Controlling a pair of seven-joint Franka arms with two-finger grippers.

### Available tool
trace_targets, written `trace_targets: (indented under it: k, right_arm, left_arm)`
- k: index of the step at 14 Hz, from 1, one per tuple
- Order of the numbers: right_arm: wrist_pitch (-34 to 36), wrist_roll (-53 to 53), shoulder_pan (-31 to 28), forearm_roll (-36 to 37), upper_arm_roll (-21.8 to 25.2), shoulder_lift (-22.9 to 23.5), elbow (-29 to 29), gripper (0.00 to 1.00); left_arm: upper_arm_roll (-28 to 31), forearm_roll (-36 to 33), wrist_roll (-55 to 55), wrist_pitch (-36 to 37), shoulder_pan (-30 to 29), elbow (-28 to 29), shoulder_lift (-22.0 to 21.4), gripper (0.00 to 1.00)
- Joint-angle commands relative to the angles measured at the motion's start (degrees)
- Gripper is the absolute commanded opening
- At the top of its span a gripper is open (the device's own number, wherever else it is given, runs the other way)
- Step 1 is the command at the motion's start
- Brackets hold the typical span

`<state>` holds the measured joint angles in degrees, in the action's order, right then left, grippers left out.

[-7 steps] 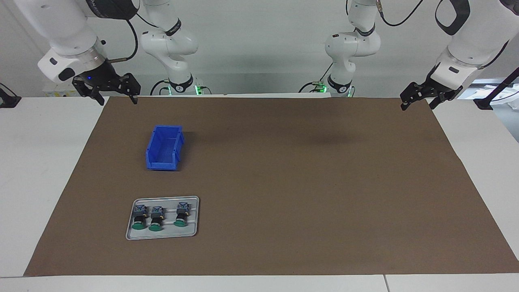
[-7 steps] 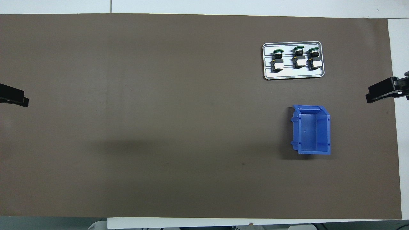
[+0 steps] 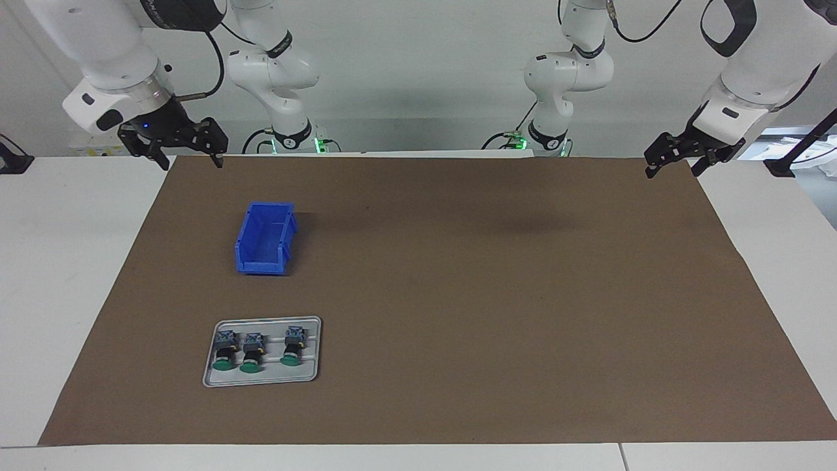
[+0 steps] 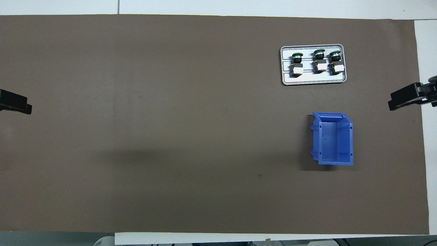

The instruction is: Place and press button with both arms

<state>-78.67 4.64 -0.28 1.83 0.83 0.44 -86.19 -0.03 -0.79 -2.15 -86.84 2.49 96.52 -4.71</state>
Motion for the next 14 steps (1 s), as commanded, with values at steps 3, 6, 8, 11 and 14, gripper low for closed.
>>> trace_targets:
  k: [3,6,8,11,14]
  right_arm:
    - [-4.1,2.5,0.4,-3.7,-0.6,-0.2,-1.9,0.99]
    - [-10.9,-6.2,4.9,-4.7,-0.8,8.3,0.7,0.99]
    - [-16.2,-7.1,5.8,-5.4,-0.8,16.7,3.9,0.99]
    - [-26.4,-8.9,6.3,-6.2,-0.8,25.4,5.9,0.99]
    - [-34.7,-9.4,7.7,-6.3,-0.9,31.1,5.9,0.98]
  left_arm:
    - [-0.1,0.3,-0.3,0.7,0.0,-0.2,-0.6,1.00]
    - [-0.1,0.4,-0.3,0.6,-0.1,-0.8,-0.5,1.00]
    - [-0.1,0.3,-0.4,1.0,-0.1,-1.3,-0.6,1.00]
    - [-0.2,0.2,-0.8,0.8,0.0,-1.2,-0.7,1.00]
    - [-0.4,0.2,-0.8,0.5,0.1,-1.0,-1.0,1.00]
